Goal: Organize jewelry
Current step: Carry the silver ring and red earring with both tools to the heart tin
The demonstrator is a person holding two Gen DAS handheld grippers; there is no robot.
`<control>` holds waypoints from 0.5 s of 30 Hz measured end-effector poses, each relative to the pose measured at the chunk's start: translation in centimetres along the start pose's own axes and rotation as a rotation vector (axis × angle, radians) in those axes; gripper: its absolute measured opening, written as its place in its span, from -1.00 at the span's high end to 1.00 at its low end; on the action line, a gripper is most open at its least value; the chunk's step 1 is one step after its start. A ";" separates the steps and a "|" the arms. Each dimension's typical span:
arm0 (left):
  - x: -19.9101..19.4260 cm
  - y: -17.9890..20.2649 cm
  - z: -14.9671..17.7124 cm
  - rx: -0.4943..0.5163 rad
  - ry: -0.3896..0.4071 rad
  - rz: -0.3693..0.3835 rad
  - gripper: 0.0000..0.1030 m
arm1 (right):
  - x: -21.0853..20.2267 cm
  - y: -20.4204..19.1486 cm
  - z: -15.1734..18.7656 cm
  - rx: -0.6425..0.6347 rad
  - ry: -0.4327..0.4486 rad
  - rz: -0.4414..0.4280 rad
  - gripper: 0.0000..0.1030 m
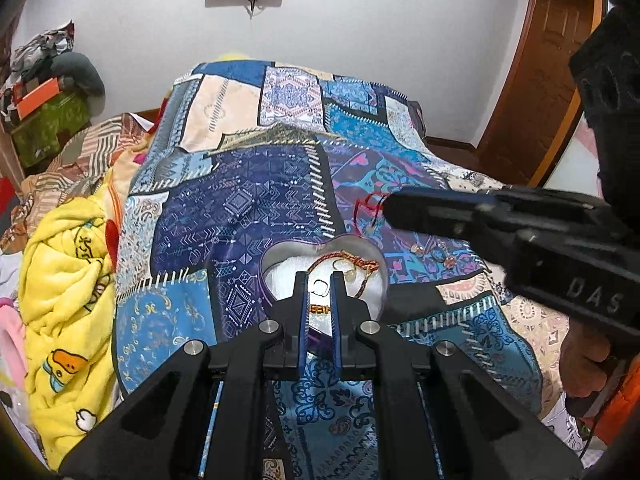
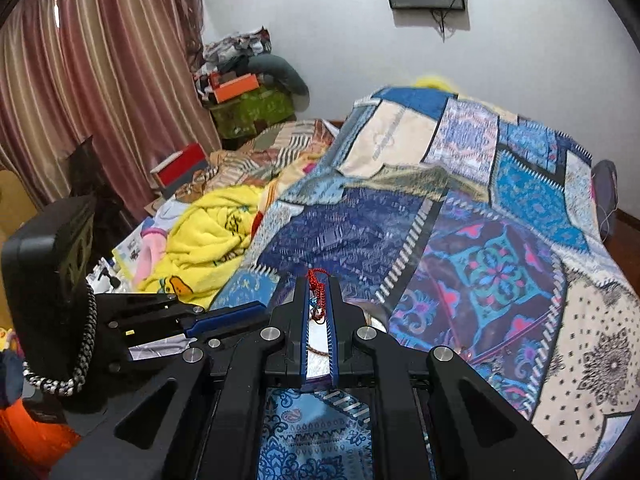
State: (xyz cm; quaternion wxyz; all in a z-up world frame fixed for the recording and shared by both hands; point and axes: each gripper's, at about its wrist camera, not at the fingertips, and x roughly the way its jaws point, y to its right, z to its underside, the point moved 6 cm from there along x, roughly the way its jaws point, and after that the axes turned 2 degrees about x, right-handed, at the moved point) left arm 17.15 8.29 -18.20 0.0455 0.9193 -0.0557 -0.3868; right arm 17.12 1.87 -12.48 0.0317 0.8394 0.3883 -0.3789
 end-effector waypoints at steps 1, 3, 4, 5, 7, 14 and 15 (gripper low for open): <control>0.2 -0.1 0.0 -0.003 -0.003 0.000 0.84 | 0.5 0.1 0.2 0.006 -0.014 -0.002 0.87; 0.7 -0.5 0.0 -0.014 -0.009 0.001 0.84 | 1.0 0.3 0.6 0.013 -0.034 -0.003 0.87; 0.9 -0.7 0.0 -0.017 -0.011 0.002 0.84 | 1.4 0.5 0.8 0.017 -0.046 -0.004 0.87; 1.1 -0.8 -0.1 -0.022 -0.013 0.004 0.84 | 1.5 0.6 0.9 0.021 -0.053 -0.006 0.87; 1.4 -1.0 -0.2 -0.024 -0.018 0.007 0.84 | 2.1 0.8 1.2 0.028 -0.073 -0.012 0.87; 2.3 -1.0 -0.5 -0.017 -0.023 0.011 0.84 | 3.3 1.2 1.7 0.038 -0.109 -0.018 0.87; 2.4 -1.0 -0.5 -0.014 -0.024 0.009 0.84 | 3.4 1.2 1.7 0.038 -0.112 -0.021 0.87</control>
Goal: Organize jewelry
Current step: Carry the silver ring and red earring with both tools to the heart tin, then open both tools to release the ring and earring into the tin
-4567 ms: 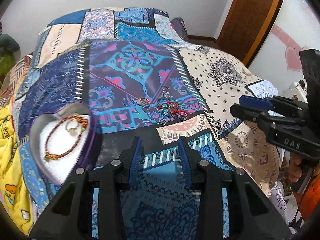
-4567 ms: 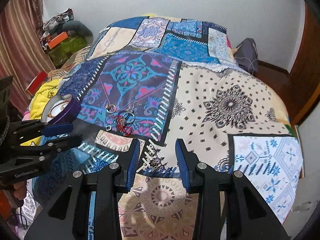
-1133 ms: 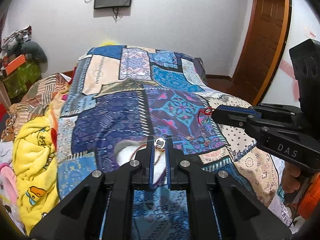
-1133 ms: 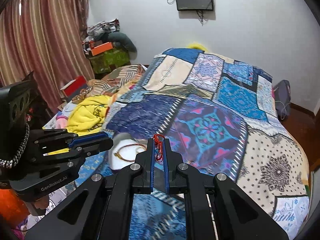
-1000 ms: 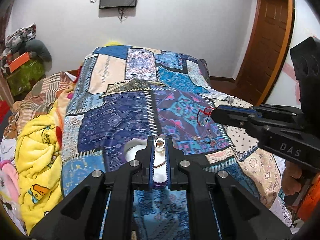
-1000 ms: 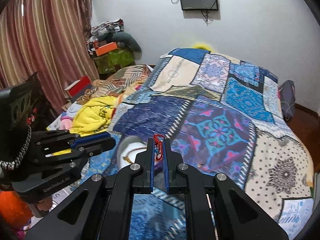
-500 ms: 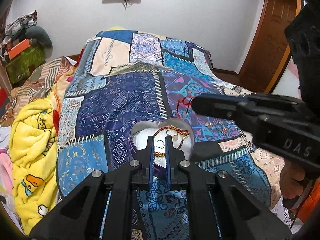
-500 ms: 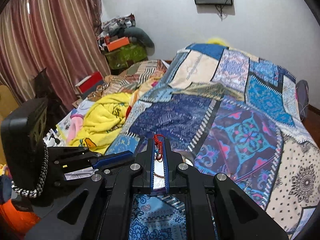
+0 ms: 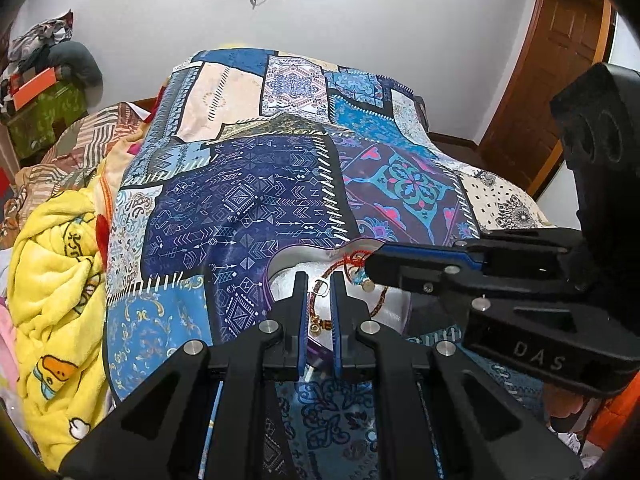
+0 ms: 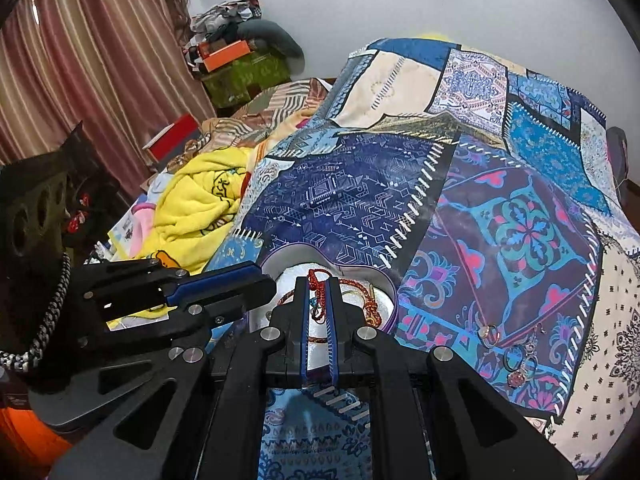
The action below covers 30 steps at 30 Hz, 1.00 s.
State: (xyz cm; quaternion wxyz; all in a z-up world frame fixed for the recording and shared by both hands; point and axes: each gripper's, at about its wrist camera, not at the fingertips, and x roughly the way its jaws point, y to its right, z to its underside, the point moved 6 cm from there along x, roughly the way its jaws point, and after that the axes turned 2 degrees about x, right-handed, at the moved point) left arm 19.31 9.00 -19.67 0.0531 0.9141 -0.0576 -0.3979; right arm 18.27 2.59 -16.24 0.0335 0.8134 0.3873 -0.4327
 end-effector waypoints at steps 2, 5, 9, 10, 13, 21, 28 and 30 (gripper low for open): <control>0.2 -0.1 0.0 -0.002 -0.003 0.000 0.84 | 0.1 0.0 0.0 -0.002 0.000 0.003 0.87; 0.5 -0.3 0.1 -0.008 -0.013 0.006 0.84 | 0.3 -0.1 0.0 -0.012 -0.001 0.006 0.87; 0.6 -0.4 0.1 -0.015 -0.016 0.001 0.84 | 0.2 -0.3 0.0 -0.029 0.006 0.015 0.87; 0.6 -0.5 0.1 -0.019 -0.017 0.001 0.84 | 0.2 -0.3 0.0 -0.031 0.006 0.016 0.87; 0.6 -0.6 0.1 -0.026 -0.022 0.004 0.84 | -0.1 -0.4 0.0 -0.033 0.009 0.011 0.86; 0.0 -0.7 0.0 -0.034 -0.023 -0.009 0.82 | -1.3 -0.3 -0.2 -0.044 0.038 0.044 0.42; -1.1 -0.1 -0.5 -0.029 -0.012 -0.019 0.79 | -3.2 0.2 -0.4 -0.044 0.073 0.077 0.38; -1.6 0.6 -0.8 -0.014 -0.003 -0.023 0.79 | -3.9 0.5 -0.4 -0.040 0.087 0.087 0.38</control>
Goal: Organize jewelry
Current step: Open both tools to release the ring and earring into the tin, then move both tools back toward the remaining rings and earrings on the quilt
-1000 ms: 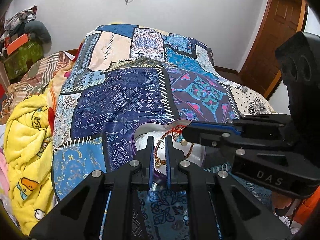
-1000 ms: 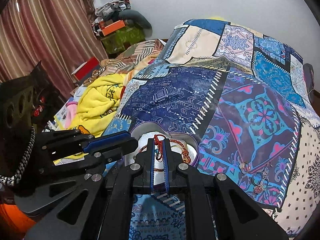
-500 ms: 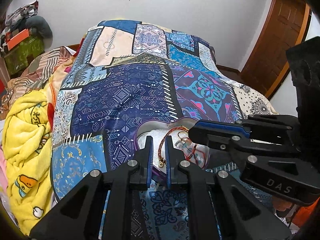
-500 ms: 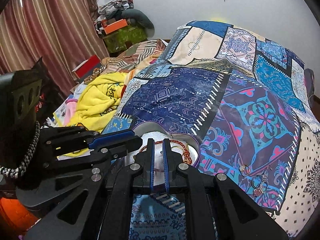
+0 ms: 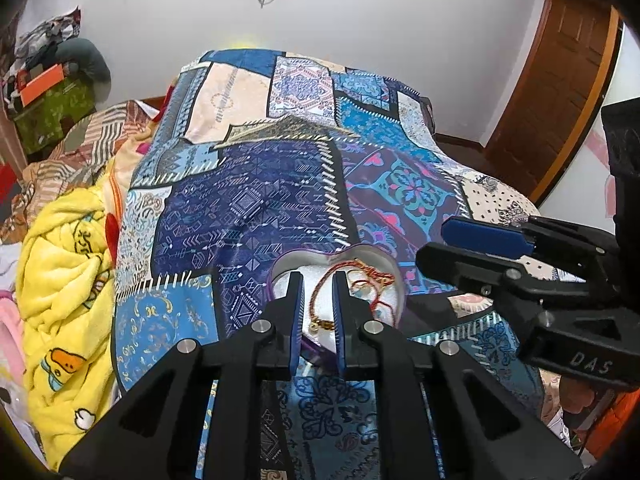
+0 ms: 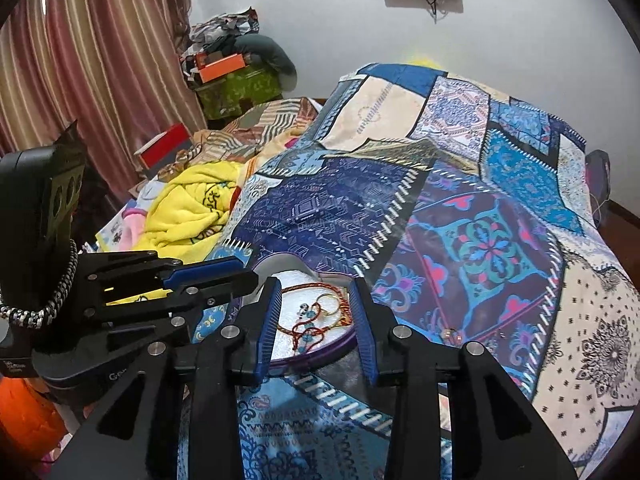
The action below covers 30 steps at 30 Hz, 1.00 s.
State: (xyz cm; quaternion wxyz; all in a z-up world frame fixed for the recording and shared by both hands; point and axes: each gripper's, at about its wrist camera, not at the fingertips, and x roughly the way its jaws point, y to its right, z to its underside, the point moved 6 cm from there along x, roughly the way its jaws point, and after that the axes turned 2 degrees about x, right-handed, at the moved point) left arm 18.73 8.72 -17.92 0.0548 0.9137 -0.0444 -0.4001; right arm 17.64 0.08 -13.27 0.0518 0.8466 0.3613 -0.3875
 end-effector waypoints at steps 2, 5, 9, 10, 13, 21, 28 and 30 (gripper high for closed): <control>-0.4 0.6 -0.2 0.012 0.008 0.000 0.77 | -0.7 0.5 0.0 0.008 0.012 0.010 0.38; -1.1 1.7 -0.7 0.036 0.028 -0.009 0.48 | -1.8 1.6 0.0 0.027 0.029 0.027 0.38; -1.7 3.6 -1.2 0.077 0.049 -0.013 0.44 | -3.2 3.2 0.1 0.047 0.050 0.058 0.38; -1.7 4.0 -1.3 0.082 0.050 -0.011 0.43 | -3.5 3.7 0.2 0.055 0.055 0.067 0.38; -1.6 5.3 -1.6 0.100 0.053 -0.005 0.42 | -4.5 5.3 0.5 0.076 0.064 0.096 0.38; 0.1 8.3 -1.7 0.123 0.025 0.028 0.42 | -6.4 9.6 2.3 0.134 0.062 0.167 0.38; 3.1 10.2 -0.5 0.132 -0.048 0.061 0.42 | -6.2 12.7 4.4 0.172 0.018 0.199 0.38; 4.0 10.7 0.1 0.136 -0.073 0.072 0.42 | -5.8 13.3 5.1 0.180 -0.002 0.204 0.38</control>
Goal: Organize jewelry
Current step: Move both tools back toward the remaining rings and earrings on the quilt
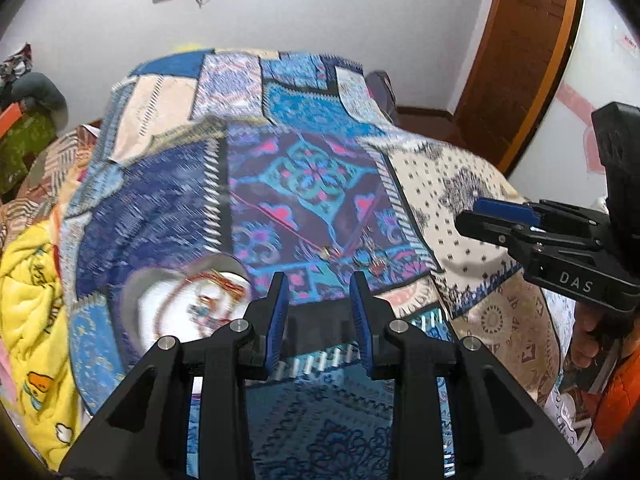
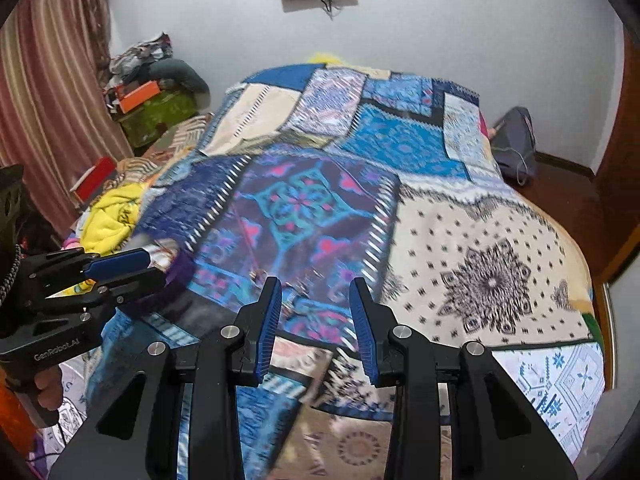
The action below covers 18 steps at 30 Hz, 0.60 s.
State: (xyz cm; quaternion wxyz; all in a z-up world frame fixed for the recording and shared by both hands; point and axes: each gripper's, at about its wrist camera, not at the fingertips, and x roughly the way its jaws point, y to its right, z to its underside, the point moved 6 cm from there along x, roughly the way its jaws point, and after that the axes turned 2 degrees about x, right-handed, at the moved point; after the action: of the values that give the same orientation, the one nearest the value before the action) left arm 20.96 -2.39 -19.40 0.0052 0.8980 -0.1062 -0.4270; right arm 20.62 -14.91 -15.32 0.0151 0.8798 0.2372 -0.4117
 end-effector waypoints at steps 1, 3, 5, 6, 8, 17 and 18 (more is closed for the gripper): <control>0.6 0.3 0.3 0.003 -0.016 0.006 0.42 | 0.4 0.3 0.3 0.003 -0.012 0.002 0.38; 1.5 0.7 0.6 0.005 -0.035 0.014 0.42 | 0.9 0.8 0.8 0.006 -0.033 0.004 0.38; 2.3 1.2 0.9 0.005 -0.053 0.026 0.42 | 1.5 1.1 1.3 0.008 -0.053 0.001 0.38; 2.7 1.3 0.9 0.005 -0.058 0.031 0.42 | 1.9 1.3 1.5 0.011 -0.066 -0.005 0.38; 3.4 1.6 1.0 0.006 -0.068 0.040 0.42 | 2.5 1.4 1.9 0.018 -0.087 -0.023 0.38; 5.1 1.7 1.1 -0.009 -0.098 0.088 0.42 | 4.9 0.0 2.2 -0.008 -0.160 -0.115 0.38; 5.1 1.7 1.2 -0.015 -0.099 0.096 0.42 | 5.2 -0.3 2.2 -0.019 -0.172 -0.122 0.38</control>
State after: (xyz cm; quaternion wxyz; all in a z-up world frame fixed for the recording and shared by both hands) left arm 22.90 -4.94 -23.90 0.0274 0.8696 -0.1461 -0.4709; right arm 21.82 -13.02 -20.54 0.0187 0.8249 0.2923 -0.4835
